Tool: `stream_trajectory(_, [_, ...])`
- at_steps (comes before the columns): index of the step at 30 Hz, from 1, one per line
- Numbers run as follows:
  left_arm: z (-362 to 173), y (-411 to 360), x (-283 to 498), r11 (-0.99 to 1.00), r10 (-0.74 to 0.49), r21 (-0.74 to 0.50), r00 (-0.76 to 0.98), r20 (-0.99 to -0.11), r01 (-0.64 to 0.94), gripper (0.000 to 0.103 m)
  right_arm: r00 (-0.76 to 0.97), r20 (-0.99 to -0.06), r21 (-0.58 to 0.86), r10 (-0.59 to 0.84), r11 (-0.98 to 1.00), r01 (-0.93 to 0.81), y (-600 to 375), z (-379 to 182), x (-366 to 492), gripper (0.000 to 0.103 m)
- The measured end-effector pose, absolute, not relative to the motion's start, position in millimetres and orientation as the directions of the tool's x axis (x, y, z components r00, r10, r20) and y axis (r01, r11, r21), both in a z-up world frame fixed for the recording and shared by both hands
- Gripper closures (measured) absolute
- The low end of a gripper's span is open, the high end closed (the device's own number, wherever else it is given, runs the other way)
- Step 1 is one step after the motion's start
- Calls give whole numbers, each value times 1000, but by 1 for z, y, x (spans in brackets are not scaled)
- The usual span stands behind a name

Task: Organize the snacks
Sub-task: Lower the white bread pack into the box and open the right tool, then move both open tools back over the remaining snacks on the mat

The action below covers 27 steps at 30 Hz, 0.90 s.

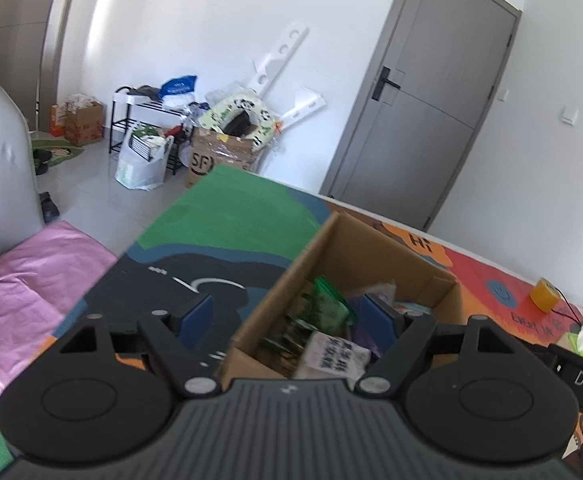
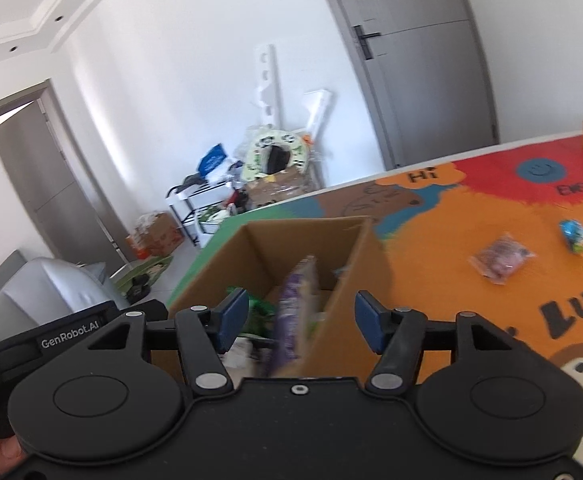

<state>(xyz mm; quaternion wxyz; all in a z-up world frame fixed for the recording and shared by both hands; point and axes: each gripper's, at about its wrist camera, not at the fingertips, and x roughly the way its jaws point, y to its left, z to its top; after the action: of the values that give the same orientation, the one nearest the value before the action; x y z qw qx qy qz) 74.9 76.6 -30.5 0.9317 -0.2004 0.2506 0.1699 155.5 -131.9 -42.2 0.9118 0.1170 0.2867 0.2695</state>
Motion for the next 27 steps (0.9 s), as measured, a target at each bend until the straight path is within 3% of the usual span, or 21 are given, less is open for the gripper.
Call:
stream_trajectory(5, [-29, 57, 85, 871, 243, -248, 810, -534, -424, 16, 719, -459, 377, 522, 847, -375, -159, -45, 157, 40])
stream_trajectory(14, [-17, 21, 95, 908, 175, -252, 850, -497, -334, 16, 754, -455, 384, 474, 868, -313, -196, -45, 157, 31])
stream_trajectory(25, [-19, -23, 113, 941, 110, -227, 862, -495, -250, 13, 799, -462, 374, 385, 901, -219, -240, -47, 158, 0])
stream_trajectory(27, [-19, -31, 114, 948, 90, -228, 872, -481, -223, 12, 807, -462, 381, 369, 904, -195, -249, -48, 159, 0])
